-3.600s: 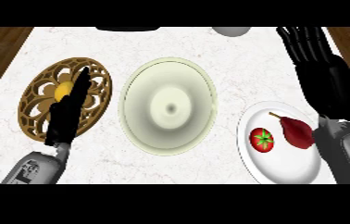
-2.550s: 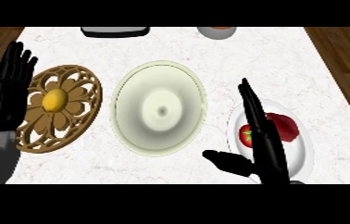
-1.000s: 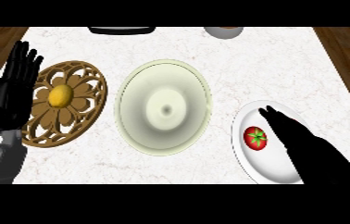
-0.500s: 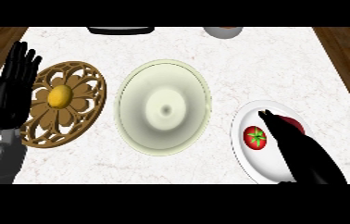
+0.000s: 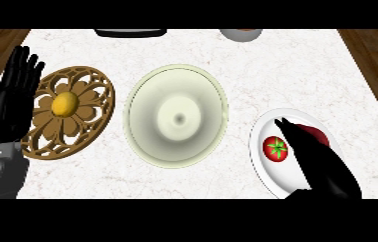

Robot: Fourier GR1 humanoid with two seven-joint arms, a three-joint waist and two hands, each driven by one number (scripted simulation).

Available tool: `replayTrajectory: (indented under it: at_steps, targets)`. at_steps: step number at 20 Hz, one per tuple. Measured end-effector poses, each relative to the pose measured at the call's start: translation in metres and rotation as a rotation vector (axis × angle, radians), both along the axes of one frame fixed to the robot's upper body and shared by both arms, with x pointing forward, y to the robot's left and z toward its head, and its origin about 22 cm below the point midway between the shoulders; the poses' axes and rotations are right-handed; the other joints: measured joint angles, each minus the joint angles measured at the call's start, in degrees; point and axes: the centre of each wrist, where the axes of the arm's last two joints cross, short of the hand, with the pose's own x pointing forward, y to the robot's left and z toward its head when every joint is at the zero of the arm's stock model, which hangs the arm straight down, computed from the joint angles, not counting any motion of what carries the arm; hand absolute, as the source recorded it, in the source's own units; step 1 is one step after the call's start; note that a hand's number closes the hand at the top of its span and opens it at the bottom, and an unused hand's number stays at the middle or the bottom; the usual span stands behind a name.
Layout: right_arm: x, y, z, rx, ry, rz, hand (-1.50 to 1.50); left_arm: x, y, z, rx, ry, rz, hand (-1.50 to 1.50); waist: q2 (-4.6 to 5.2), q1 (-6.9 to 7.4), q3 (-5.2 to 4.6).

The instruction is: Pick the tomato from the plate and place it in the bowl

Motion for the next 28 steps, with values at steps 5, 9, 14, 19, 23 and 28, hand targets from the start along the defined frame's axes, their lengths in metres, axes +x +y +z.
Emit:
replayTrajectory:
  at_steps: [5, 9, 14, 19, 23, 28]
  targets:
    - [0.005, -0.005, -0.015, -0.002, -0.008, 0.023, -1.5, -0.001, -0.004, -0.001, 0.005, -0.006, 0.001, 0.0, 0.01, 0.0, 0.0]
    - [0.011, -0.003, -0.024, -0.01, 0.012, 0.018, -1.5, 0.002, -0.006, 0.005, 0.002, -0.001, 0.0, 0.0, 0.01, 0.01, -0.01]
    - [0.021, 0.003, -0.042, -0.016, 0.033, 0.014, -1.5, 0.009, 0.001, 0.01, -0.001, 0.001, 0.003, 0.0, 0.04, 0.0, 0.0]
    - [0.026, -0.001, -0.054, -0.027, 0.056, -0.001, -1.5, 0.004, 0.006, 0.008, -0.002, 0.001, -0.001, 0.0, 0.02, 0.06, 0.01]
    - [0.038, -0.005, -0.06, -0.033, 0.08, -0.024, -1.5, 0.007, 0.003, 0.005, -0.005, 0.004, 0.003, 0.0, 0.03, 0.05, 0.0]
    - [0.037, -0.013, -0.073, -0.047, 0.091, -0.035, 1.5, 0.006, -0.001, 0.004, -0.001, 0.008, 0.005, 0.0, 0.0, 0.02, -0.02]
